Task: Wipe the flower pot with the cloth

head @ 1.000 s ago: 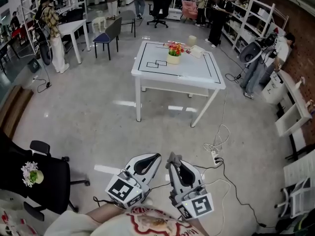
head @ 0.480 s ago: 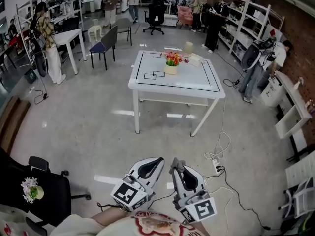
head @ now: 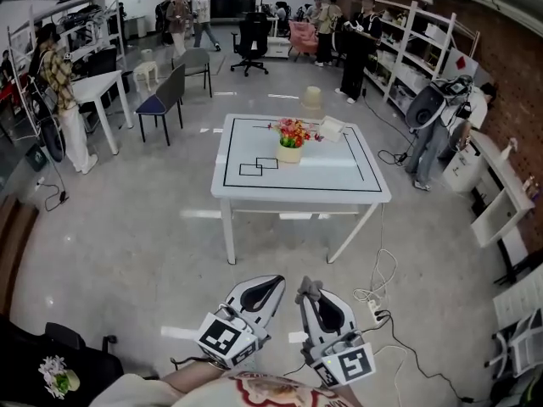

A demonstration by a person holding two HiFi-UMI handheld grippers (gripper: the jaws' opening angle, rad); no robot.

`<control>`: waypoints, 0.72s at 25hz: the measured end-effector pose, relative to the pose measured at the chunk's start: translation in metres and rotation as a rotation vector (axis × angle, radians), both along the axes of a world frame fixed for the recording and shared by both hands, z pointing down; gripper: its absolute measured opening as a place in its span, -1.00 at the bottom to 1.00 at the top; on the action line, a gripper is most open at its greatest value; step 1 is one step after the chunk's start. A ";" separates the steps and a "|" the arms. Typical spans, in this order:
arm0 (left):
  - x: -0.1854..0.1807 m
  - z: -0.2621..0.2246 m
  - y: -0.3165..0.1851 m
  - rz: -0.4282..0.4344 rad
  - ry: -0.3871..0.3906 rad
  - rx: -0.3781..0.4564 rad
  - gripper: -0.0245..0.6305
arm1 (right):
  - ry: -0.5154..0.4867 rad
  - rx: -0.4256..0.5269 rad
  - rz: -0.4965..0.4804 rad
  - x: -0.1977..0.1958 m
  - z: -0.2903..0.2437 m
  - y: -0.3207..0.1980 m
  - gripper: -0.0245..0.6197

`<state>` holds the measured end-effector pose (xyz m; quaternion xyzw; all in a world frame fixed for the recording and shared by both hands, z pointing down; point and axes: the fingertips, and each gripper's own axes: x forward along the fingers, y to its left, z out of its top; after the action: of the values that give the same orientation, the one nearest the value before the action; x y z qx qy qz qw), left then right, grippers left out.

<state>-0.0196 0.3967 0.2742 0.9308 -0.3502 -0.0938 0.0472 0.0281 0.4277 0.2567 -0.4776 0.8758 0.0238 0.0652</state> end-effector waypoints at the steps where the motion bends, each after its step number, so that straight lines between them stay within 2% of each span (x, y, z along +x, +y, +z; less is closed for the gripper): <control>1: -0.003 -0.001 -0.012 0.004 -0.003 0.005 -0.92 | -0.001 0.003 0.005 -0.004 -0.002 -0.013 -0.75; 9: -0.027 0.009 -0.091 0.017 -0.010 -0.017 -0.92 | -0.006 -0.008 0.040 -0.028 0.008 -0.090 -0.75; 18: -0.035 0.008 -0.121 0.031 -0.024 -0.010 -0.92 | 0.010 0.004 0.024 -0.043 0.005 -0.126 -0.75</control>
<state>-0.0542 0.2757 0.2827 0.9368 -0.3369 -0.0803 0.0492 -0.0148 0.3013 0.2617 -0.4879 0.8702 0.0289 0.0616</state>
